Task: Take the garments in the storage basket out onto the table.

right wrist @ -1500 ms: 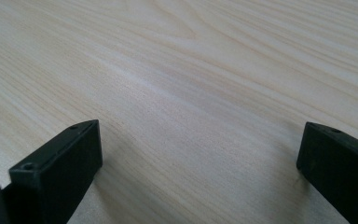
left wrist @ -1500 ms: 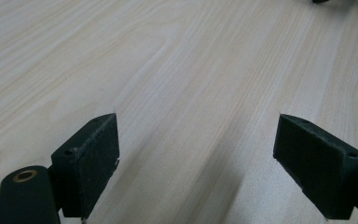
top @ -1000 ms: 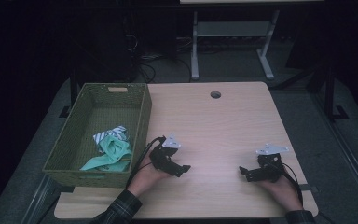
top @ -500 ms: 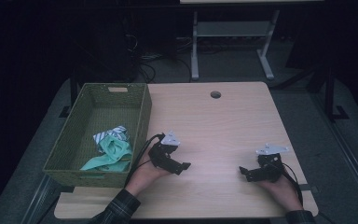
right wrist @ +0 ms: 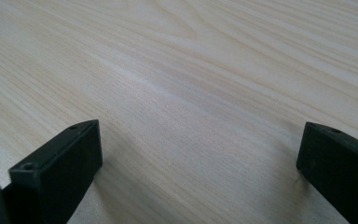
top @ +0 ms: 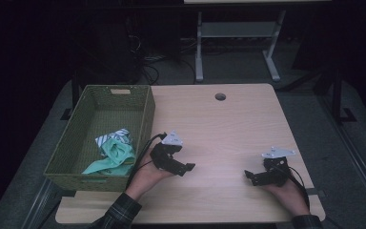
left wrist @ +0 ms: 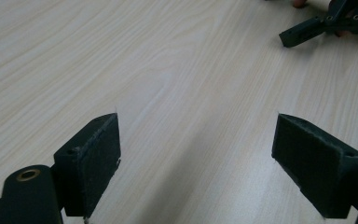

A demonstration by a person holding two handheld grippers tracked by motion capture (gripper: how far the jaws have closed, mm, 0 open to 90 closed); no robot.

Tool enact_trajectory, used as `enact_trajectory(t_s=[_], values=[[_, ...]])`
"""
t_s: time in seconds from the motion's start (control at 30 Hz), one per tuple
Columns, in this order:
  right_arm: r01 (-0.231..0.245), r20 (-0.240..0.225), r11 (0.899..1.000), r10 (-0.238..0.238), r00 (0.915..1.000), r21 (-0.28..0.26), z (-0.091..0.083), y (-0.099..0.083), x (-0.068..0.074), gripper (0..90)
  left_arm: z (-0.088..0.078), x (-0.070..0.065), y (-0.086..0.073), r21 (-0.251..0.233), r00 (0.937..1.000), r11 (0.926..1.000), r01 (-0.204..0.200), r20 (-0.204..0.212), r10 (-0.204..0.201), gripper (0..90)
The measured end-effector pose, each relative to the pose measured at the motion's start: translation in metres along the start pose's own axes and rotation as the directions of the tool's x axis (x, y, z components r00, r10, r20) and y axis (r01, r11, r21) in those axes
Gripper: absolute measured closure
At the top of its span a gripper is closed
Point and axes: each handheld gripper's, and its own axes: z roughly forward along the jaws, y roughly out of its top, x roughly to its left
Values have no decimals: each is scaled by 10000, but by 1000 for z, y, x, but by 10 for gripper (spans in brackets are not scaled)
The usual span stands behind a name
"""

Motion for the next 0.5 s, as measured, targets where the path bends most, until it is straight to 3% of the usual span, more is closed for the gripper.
enact_trajectory(t_s=[0.5], values=[[-8,7,10000,8,10000,-24,0,0,0,0,-6,0,10,205,9998,9996,-184,95,182,144]])
